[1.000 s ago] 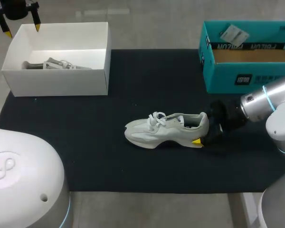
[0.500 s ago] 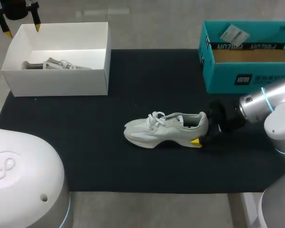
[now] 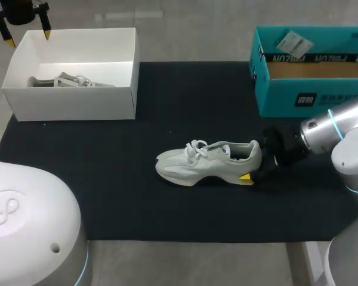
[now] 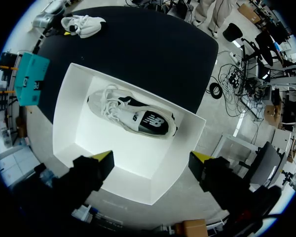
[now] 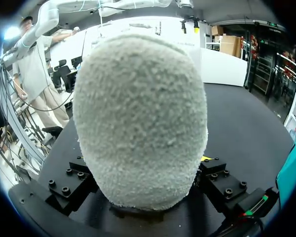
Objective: Take the shoe out of the shoebox, open the shoe tongue, remove and reinsert the insole, then place the shoe into the shoebox
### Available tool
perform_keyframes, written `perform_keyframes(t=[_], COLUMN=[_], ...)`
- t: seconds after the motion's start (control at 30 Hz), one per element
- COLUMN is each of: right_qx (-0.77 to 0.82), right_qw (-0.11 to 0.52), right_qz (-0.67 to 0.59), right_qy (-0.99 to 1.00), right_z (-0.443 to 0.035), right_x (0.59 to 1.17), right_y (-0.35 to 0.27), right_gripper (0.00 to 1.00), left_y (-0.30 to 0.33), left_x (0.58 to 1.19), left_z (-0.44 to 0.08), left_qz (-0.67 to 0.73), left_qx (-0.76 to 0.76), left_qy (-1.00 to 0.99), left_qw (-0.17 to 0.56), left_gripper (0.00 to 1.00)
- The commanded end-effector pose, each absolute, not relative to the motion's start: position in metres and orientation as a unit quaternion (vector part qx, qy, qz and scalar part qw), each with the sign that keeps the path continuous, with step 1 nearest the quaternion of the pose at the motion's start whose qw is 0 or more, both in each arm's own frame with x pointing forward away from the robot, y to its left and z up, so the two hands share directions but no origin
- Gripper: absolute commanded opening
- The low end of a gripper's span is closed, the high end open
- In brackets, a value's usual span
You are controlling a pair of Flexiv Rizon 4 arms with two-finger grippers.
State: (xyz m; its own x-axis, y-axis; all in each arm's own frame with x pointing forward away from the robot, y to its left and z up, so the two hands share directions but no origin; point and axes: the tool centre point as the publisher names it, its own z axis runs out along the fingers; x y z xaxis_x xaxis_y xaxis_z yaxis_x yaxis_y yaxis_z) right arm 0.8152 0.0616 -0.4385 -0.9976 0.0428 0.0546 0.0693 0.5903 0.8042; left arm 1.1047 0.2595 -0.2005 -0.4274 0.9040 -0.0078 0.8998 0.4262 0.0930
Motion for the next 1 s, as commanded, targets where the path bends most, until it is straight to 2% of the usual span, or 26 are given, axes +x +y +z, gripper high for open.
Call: perform_keyframes(t=[0.03,0.17,0.47,0.63,0.77,0.83,1.0], right_qx=[-0.032,-0.032,-0.032,-0.032,-0.032,-0.032,-0.032], right_qw=[0.015,0.015,0.015,0.015,0.015,0.015,0.015], right_qz=[-0.451,-0.451,-0.451,-0.451,-0.451,-0.451,-0.451], right_qy=[-0.892,-0.892,-0.892,-0.892,-0.892,-0.892,-0.892], right_z=[-0.447,-0.447,-0.447,-0.447,-0.447,-0.447,-0.447], right_x=[0.817,0.817,0.817,0.817,0.817,0.817,0.817], right_y=[0.066,0.066,0.066,0.066,0.066,0.066,0.066], right_gripper=[0.00,0.00,0.00,0.00,0.00,0.00,0.00], left_y=[0.260,0.260,0.255,0.252,0.246,0.237,0.237], left_x=[1.104,1.104,1.092,1.084,1.081,1.086,1.086], left_z=[-0.200,-0.200,-0.208,-0.204,-0.196,-0.187,-0.187], left_qz=[0.038,0.038,-0.126,-0.140,-0.132,-0.091,-0.091], left_qx=[0.535,0.535,0.195,0.094,0.078,0.116,0.116], left_qy=[0.844,0.844,0.967,0.981,0.985,0.988,0.988], left_qw=[0.028,0.028,0.107,0.093,0.074,0.047,0.047], left_gripper=[1.00,1.00,1.00,1.00,1.00,1.00,1.00])
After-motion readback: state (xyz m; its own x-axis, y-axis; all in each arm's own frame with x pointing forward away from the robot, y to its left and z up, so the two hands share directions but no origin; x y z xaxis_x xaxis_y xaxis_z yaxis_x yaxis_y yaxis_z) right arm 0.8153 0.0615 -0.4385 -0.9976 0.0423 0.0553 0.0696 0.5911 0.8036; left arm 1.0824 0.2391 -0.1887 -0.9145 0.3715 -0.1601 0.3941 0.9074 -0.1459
